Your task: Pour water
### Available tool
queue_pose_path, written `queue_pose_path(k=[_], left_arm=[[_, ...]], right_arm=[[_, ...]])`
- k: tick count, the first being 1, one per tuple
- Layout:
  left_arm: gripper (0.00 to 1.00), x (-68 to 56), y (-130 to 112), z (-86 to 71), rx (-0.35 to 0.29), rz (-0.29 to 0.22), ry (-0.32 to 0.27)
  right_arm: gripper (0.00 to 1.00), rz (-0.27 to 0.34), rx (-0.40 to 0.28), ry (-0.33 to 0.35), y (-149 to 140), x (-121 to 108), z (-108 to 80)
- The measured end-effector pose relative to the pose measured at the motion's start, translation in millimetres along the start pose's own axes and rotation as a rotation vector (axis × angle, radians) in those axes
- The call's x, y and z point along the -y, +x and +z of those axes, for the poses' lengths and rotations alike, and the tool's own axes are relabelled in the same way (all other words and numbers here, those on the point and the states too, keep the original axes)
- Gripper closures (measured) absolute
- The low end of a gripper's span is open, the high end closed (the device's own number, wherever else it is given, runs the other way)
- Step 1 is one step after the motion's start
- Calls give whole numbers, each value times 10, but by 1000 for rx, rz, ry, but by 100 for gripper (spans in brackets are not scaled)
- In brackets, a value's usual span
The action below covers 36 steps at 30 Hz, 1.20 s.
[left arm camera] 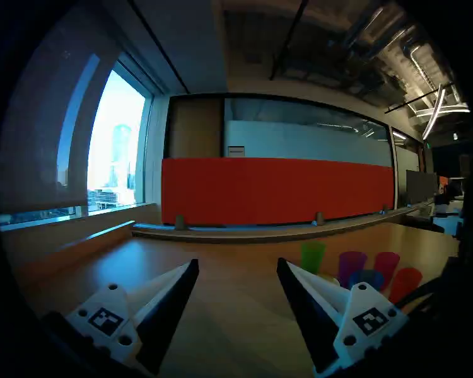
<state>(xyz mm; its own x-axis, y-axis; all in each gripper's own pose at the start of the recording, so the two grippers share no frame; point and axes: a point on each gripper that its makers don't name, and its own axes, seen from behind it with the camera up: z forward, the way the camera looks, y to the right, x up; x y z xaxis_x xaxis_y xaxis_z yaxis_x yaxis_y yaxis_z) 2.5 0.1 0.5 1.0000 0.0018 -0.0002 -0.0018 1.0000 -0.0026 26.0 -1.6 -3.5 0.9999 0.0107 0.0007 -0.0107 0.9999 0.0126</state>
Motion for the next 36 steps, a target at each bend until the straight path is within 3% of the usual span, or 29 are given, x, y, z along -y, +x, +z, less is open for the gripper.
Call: queue_pose_path(k=[8,17,26,36], left_arm=[[8,-56,232,11,-10,37,-40],[8,-114,308,55,19,38,-89],[8,-315,361,79,61,67,-198],[8,-499,308,138,123,135,-316]], right_arm=[[0,-13,-31,-4,474,-33,-9],[1,-36,-37,12,659,-28,-3],[1,-65,7,112,662,143,58],[0,-217,81,303,576,474,70]])
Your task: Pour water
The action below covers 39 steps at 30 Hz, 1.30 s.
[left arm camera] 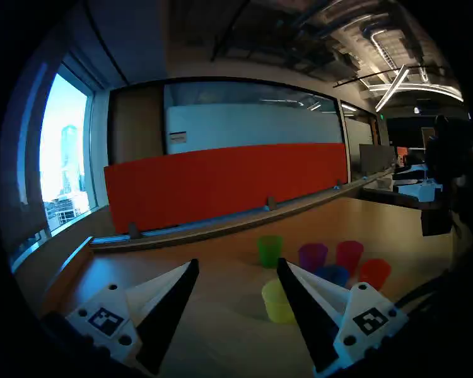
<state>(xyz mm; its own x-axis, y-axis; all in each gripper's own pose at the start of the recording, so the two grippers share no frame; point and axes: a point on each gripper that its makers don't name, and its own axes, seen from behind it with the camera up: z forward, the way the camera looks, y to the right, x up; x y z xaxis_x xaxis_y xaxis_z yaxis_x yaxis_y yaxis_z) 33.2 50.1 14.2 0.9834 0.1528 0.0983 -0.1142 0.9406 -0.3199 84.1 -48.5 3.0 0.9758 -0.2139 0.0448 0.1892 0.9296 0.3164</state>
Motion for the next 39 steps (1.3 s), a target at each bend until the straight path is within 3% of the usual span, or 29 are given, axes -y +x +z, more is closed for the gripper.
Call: queue_pose_path(k=[14,20,26,35,39], left_arm=[[8,-335,-186,163,112,59,-180],[8,-424,-277,219,143,58,-223],[8,-649,-390,233,188,54,-302],[8,-929,-663,235,276,149,-381],[8,-1068,-756,260,304,153,-415]], right_arm=[[0,-194,87,181,-41,217,67],[0,-215,88,198,22,223,106],[0,-216,105,216,13,231,139],[0,-236,121,232,-12,220,198],[0,-238,122,239,-22,228,235]])
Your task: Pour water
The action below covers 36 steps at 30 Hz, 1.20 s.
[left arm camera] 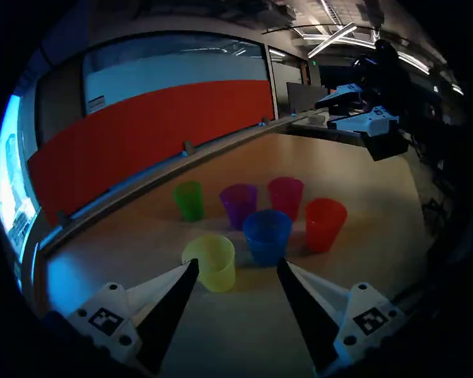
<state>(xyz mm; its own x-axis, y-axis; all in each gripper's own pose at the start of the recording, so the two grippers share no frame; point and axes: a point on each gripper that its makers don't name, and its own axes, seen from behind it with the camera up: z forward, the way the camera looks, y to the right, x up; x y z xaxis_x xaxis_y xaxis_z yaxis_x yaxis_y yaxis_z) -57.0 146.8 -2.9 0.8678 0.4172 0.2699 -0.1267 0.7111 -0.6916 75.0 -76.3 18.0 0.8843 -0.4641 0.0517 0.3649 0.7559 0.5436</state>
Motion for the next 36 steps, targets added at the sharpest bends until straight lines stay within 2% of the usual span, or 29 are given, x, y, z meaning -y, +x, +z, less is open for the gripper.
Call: queue_pose_path(k=[5,17,28,36], left_arm=[[8,-146,-65,138,25,-8,-45],[8,-368,-144,375,60,5,-105],[8,-508,-215,594,87,25,-137],[8,-539,-179,777,83,42,-147]], right_arm=[[0,-8,2,6,-18,-5,53],[0,-13,12,10,-95,-44,128],[0,-13,18,8,-152,-77,157],[0,-16,22,3,-178,-110,172]])
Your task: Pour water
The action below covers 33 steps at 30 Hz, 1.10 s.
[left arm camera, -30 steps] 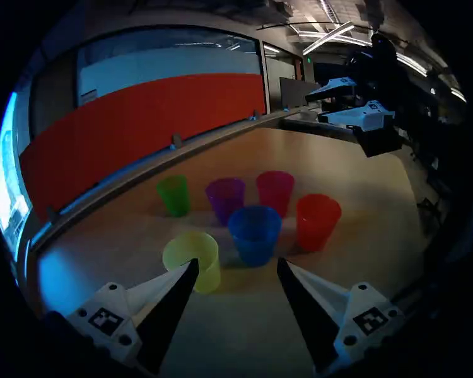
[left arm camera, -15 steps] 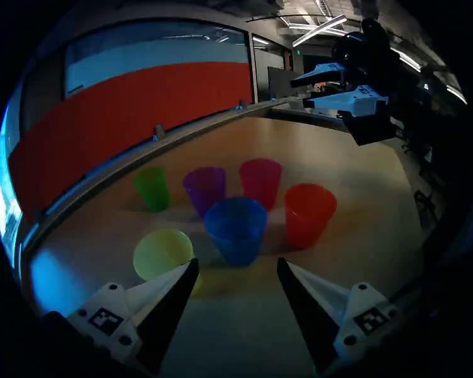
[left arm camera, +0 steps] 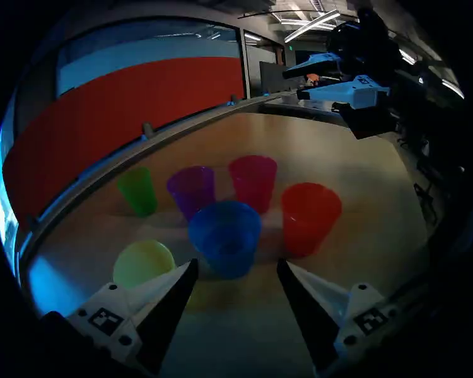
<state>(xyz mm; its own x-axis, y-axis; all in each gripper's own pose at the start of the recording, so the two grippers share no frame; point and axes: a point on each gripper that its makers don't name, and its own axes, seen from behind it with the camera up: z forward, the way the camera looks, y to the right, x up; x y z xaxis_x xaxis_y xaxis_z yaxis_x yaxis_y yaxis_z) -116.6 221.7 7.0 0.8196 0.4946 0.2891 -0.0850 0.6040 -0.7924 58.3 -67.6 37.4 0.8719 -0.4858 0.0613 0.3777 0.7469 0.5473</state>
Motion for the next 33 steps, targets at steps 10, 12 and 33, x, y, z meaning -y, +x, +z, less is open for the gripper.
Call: queue_pose_path(k=[10,12,33], left_arm=[[8,62,83,172,-12,-2,8],[8,70,97,189,-13,-1,9],[8,144,265,419,-5,28,23]], right_arm=[[0,6,8,-9,-73,-62,5],[0,7,10,-12,-86,-76,8],[0,14,7,-13,-133,-104,2]])
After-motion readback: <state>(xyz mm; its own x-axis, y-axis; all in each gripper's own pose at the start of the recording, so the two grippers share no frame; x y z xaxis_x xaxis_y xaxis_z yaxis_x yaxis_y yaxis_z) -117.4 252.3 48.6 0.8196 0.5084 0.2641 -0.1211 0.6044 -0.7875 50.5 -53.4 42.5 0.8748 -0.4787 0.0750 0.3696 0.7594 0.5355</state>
